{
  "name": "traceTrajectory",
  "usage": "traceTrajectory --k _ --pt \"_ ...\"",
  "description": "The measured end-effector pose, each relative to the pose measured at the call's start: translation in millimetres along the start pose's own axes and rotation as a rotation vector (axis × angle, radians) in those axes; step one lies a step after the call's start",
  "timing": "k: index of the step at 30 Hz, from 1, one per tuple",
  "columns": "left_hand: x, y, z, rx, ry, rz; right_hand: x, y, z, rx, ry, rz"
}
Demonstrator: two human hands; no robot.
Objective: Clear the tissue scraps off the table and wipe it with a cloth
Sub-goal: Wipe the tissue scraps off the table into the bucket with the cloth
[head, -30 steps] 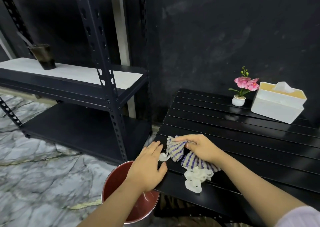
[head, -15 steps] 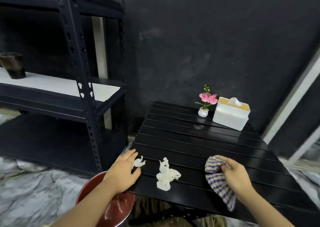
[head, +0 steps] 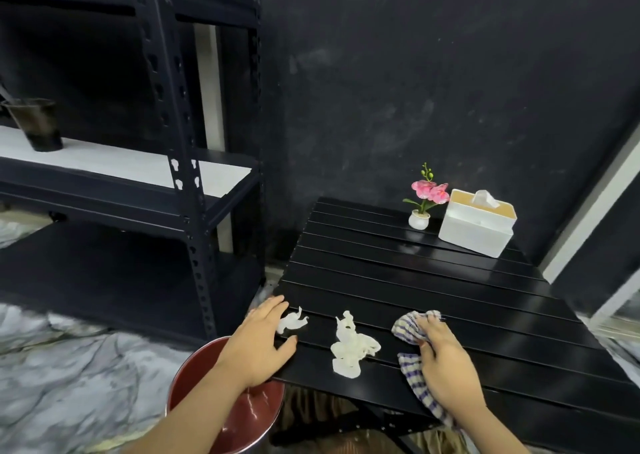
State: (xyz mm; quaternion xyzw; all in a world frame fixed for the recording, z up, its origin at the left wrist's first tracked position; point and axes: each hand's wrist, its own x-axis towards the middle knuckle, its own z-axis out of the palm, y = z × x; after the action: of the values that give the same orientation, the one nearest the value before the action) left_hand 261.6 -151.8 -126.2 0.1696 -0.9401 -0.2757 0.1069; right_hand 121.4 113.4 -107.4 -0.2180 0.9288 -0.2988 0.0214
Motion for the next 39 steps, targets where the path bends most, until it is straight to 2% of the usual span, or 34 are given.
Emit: traceTrajectory --k 8,19,23,32,39 --pt "1 -6 3 -0.105 0.011 -0.022 6 -46 39 -0.01 0.018 -0.023" --pt "1 -8 2 -0.103 -0.012 -0.005 8 -87 68 -0.075 0.012 -0.068" --pt "-6 -20 -9 -0.187 0.027 -0.05 8 -107 83 -0.061 -0.003 -0.04" --pt "-27 -51 -44 -0.144 0.083 -0.15 9 -170 124 -0.118 -0.085 -0.134" --pt "-26 -48 -53 -0.12 0.086 -0.167 10 -194 137 0.074 -0.141 -0.172"
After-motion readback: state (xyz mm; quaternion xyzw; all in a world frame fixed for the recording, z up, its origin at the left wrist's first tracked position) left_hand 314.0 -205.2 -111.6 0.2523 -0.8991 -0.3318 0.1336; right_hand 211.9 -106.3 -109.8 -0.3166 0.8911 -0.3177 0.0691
